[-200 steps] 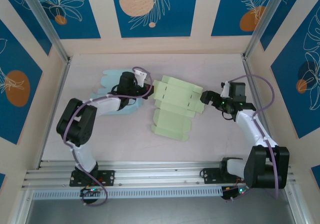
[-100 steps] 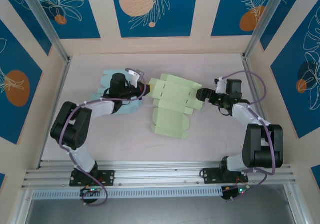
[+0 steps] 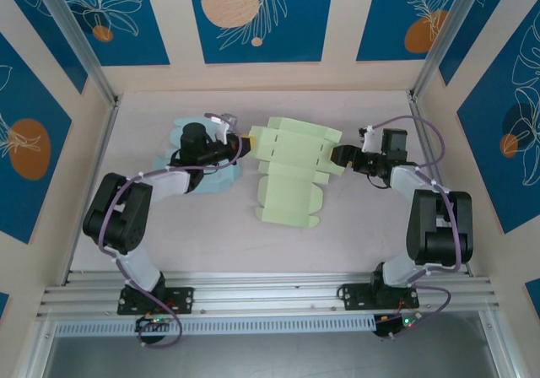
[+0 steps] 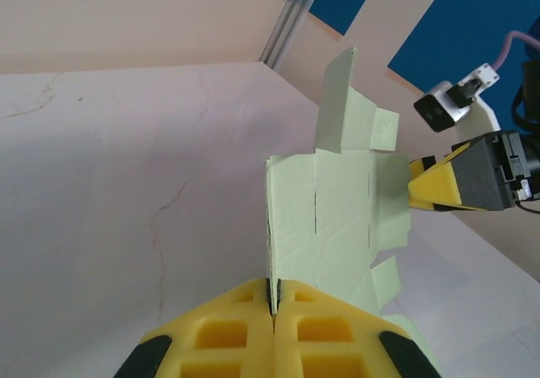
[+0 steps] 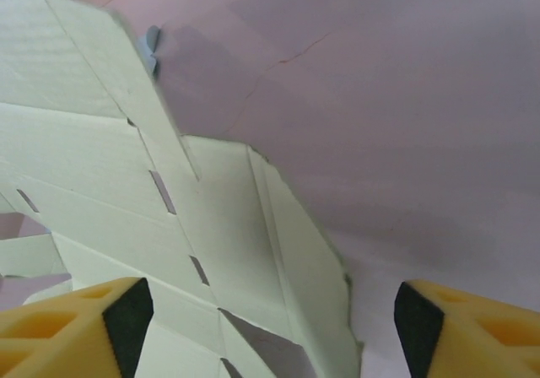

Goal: Fold the paper box

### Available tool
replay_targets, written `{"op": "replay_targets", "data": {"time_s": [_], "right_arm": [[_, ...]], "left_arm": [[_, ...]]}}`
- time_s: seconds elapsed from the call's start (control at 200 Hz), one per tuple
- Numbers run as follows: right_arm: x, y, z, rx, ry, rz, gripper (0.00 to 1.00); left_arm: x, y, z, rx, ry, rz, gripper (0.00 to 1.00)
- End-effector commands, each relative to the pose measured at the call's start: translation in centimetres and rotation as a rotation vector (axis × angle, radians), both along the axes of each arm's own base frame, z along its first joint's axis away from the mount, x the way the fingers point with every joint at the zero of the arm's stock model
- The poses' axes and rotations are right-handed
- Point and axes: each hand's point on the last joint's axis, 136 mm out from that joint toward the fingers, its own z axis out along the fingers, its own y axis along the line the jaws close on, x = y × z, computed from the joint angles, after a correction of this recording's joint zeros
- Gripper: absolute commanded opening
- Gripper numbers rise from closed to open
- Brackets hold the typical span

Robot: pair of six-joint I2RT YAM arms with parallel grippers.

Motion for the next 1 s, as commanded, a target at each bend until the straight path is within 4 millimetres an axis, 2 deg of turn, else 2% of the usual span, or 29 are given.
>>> {"op": "replay_targets", "data": {"time_s": [0.0,0.195,0.28,0.475,0.65,0.665,0.715,0.795,0.83,0.9,0.995], "right_arm": [[0.2,1.4,1.3,0.031,-0.041,0.061,0.68],[-0.2,2.4,2.5,-0.045,-0.111,0.075,0.17],[-0.3,2.5,3.4,-0.113,-0.167,0.061,0.01],[-0.7,1.6,5.5,-0.243,-0.273,0.009,0.00],[-2.0,2.6,7.1,-0.270,-0.366,0.039,0.00],[-2.1,2.7,7.2,-0.274,-0.375,0.044,0.00],[-2.4,3.2,7.6,-0.288,-0.404,0.059,0.00],[-2.8,3.8,8.1,-0.306,-0.448,0.079,0.00],[-2.9,4.1,8.4,-0.312,-0.466,0.088,0.00],[-3.1,4.9,8.7,-0.321,-0.500,0.117,0.00],[-3.4,6.1,9.2,-0.337,-0.557,0.162,0.00]], "left_arm": [[0.3,0.2,0.6,-0.032,-0.012,-0.011,0.00],[-0.1,0.6,0.6,-0.018,-0.004,0.002,0.00],[-0.4,1.0,0.9,-0.002,-0.012,0.008,0.00],[-0.8,2.1,1.8,0.030,-0.058,0.049,0.00],[-1.2,3.2,2.3,0.052,-0.073,0.082,0.00],[-1.3,3.3,2.4,0.054,-0.076,0.085,0.04],[-1.5,3.8,2.7,0.064,-0.088,0.100,0.30],[-1.9,4.5,3.6,0.090,-0.118,0.118,0.66],[-2.1,4.8,4.2,0.109,-0.135,0.128,0.77],[-2.3,5.6,5.6,0.160,-0.178,0.159,0.89],[-2.6,6.4,8.1,0.232,-0.246,0.181,0.93]]}}
